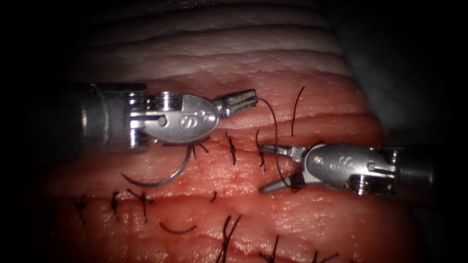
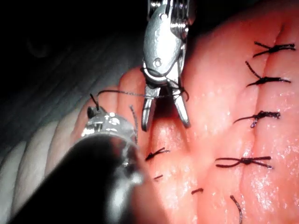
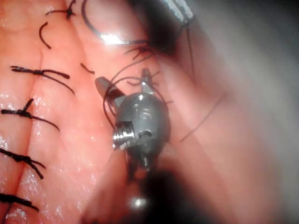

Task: Wound Closure
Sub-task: Wrap suture two times counter-clockwise around right end-effector, then pick up loose end of suture with right jaws

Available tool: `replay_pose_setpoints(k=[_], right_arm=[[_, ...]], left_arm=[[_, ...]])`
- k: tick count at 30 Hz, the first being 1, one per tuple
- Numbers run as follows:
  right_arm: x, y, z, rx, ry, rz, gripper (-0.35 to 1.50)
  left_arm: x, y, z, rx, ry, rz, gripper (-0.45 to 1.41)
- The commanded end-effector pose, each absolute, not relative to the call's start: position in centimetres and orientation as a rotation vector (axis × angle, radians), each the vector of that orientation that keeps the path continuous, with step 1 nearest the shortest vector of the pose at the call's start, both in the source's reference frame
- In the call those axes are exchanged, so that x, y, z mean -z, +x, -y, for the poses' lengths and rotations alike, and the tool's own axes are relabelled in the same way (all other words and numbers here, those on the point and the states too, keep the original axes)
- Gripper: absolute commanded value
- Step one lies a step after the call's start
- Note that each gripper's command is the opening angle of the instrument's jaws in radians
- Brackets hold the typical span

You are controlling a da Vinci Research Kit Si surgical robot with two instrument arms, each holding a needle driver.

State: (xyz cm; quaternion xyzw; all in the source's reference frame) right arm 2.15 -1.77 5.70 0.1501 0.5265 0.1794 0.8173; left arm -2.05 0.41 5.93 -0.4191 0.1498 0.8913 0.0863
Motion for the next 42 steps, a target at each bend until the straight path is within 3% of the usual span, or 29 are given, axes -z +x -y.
replay_pose_setpoints(k=[1,9,16,24,28,34,42], right_arm=[[-5.8,2.21,1.8,-0.391,0.32,-1.161,0.78],[-5.7,2.22,1.7,-0.477,0.205,-1.444,0.76],[-5.5,2.04,1.6,-0.654,0.035,-1.571,0.76],[-5.5,1.79,1.7,-0.888,-0.053,-1.503,0.68],[-5.6,1.7,1.7,-1.027,-0.098,-1.395,0.37],[-5.8,1.51,1.7,-1.217,-0.103,-1.256,0.34],[-6.0,1.48,1.5,-1.316,-0.143,-1.146,0.46]], left_arm=[[-6.1,-2.14,-0.5,-2.665,-1.254,-0.438,-0.45],[-6.7,-2.21,-0.4,-2.732,-1.233,-0.368,-0.45],[-7.0,-2.17,-0.1,-2.767,-1.231,-0.301,-0.45],[-7.0,-2.24,0.4,-2.782,-1.26,-0.27,-0.45],[-6.9,-2.34,0.6,-2.778,-1.272,-0.265,-0.45],[-6.7,-2.52,0.6,-2.767,-1.273,-0.258,-0.45],[-6.7,-2.53,0.4,-2.756,-1.265,-0.255,-0.45]])
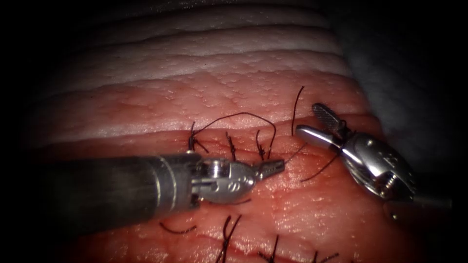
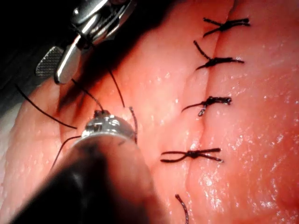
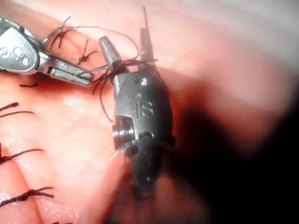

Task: Wound Closure
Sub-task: Pick up loose end of suture with right jaws, then pull downward on tail with right hand and pull upward on working end of suture with left grasper

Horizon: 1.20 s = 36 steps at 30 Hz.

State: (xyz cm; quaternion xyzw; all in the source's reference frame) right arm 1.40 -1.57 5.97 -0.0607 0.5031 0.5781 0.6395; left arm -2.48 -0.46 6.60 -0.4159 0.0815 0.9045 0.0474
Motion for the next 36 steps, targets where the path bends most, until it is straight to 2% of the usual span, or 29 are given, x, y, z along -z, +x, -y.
replay_pose_setpoints(k=[1,2,4,9,19,20,22,36], right_arm=[[-6.05,1.49,1.52,-1.321,-0.151,-1.14,0.51],[-6.07,1.5,1.49,-1.323,-0.156,-1.136,0.56],[-6.1,1.53,1.44,-1.324,-0.162,-1.134,0.47],[-6.17,1.62,1.33,-1.328,-0.176,-1.119,0.54],[-6.22,1.8,1.17,-1.319,-0.197,-1.107,0.37],[-6.23,1.8,1.16,-1.315,-0.203,-1.103,0.27],[-6.24,1.8,1.15,-1.312,-0.21,-1.099,-0.35],[-5.94,1.72,1.71,-1.301,-0.31,-1.068,-0.35]], left_arm=[[-6.66,-2.52,0.41,-2.758,-1.254,-0.257,-0.45],[-6.67,-2.51,0.39,-2.755,-1.251,-0.259,-0.45],[-6.68,-2.5,0.35,-2.749,-1.254,-0.262,-0.45],[-6.69,-2.48,0.29,-2.746,-1.247,-0.263,-0.45],[-6.72,-2.44,0.17,-2.738,-1.241,-0.261,-0.45],[-6.72,-2.44,0.16,-2.738,-1.237,-0.262,-0.45],[-6.72,-2.43,0.16,-2.738,-1.237,-0.261,-0.45],[-6.87,-2.26,-0.33,-2.733,-1.169,-0.242,-0.45]])
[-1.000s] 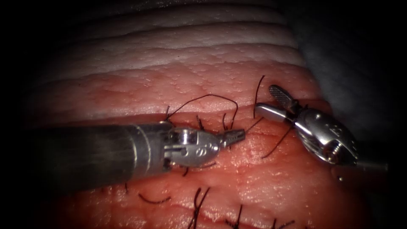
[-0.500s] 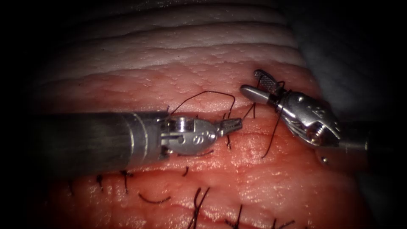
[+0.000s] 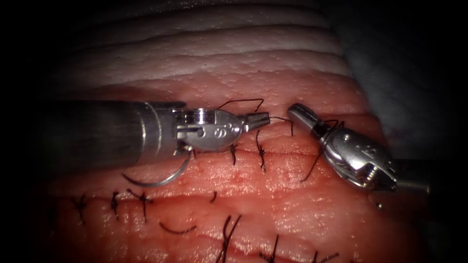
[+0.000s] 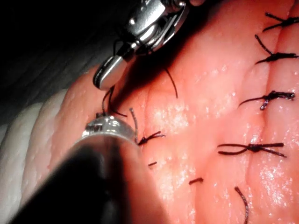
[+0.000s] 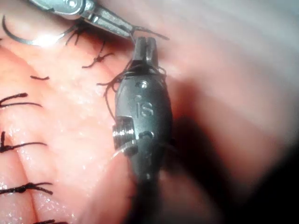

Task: Wound Closure
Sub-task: Pull downward on tail with right hand and pull upward on working end of suture with left grasper

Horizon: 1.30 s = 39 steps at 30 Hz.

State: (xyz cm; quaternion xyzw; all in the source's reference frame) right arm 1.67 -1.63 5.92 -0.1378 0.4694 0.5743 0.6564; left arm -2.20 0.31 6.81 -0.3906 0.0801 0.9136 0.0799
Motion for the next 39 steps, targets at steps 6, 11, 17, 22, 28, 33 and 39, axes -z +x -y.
replay_pose_setpoints(k=[6,11,17,22,28,33,39], right_arm=[[-5.8,1.61,1.8,-1.299,-0.337,-1.088,-0.35],[-5.8,1.63,2.0,-1.276,-0.339,-1.088,-0.35],[-5.9,1.64,2.2,-1.255,-0.323,-1.071,-0.35],[-5.9,1.64,2.4,-1.242,-0.305,-1.055,-0.35],[-5.8,1.65,2.5,-1.232,-0.296,-1.036,-0.35],[-5.8,1.65,2.6,-1.226,-0.289,-1.018,-0.35],[-5.8,1.65,2.6,-1.225,-0.285,-1.011,-0.35]], left_arm=[[-7.1,-2.14,-0.6,-2.71,-1.139,-0.225,-0.45],[-7.3,-2.12,-0.9,-2.692,-1.115,-0.213,-0.45],[-7.4,-2.19,-1.4,-2.661,-1.085,-0.185,-0.45],[-7.5,-2.25,-1.9,-2.625,-1.065,-0.174,-0.45],[-7.7,-2.38,-2.3,-2.611,-1.063,-0.203,-0.45],[-7.9,-2.5,-2.6,-2.586,-1.068,-0.23,-0.45],[-8.1,-2.55,-2.9,-2.543,-1.095,-0.266,-0.45]])
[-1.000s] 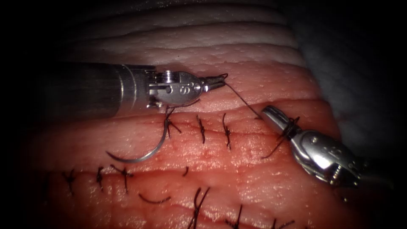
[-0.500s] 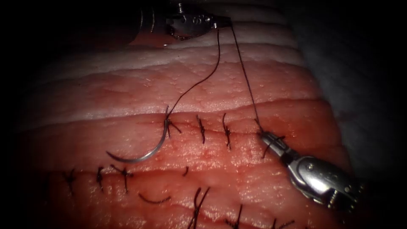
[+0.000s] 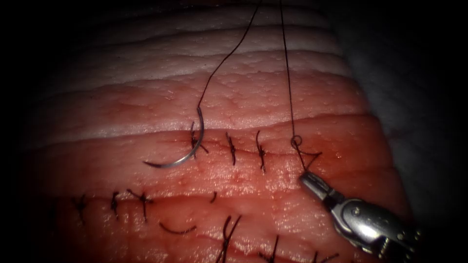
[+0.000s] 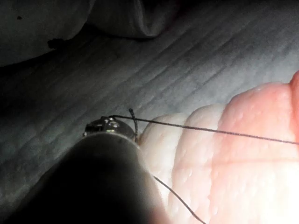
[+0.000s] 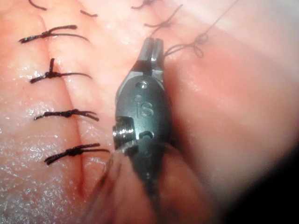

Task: Wound Closure
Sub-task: Pull downward on tail with right hand and pull upward on working end of suture with left grasper

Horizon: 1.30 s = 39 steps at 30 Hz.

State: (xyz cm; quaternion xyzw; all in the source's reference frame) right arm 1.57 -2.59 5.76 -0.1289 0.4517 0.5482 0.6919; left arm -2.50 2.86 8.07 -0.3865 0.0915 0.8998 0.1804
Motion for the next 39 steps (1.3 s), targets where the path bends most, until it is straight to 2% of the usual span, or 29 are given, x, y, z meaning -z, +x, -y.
replay_pose_setpoints(k=[1,21,39], right_arm=[[-5.8,1.65,2.6,-1.225,-0.285,-1.01,-0.35],[-5.7,1.69,2.8,-1.205,-0.266,-1.013,-0.35],[-5.7,1.76,3.1,-1.177,-0.236,-0.991,-0.35]], left_arm=[[-8.1,-2.54,-3.0,-2.538,-1.098,-0.277,-0.45],[-8.2,-2.41,-3.7,-2.408,-1.156,-0.362,-0.45],[-8.4,-2.62,-4.5,-2.332,-1.196,-0.421,-0.45]])
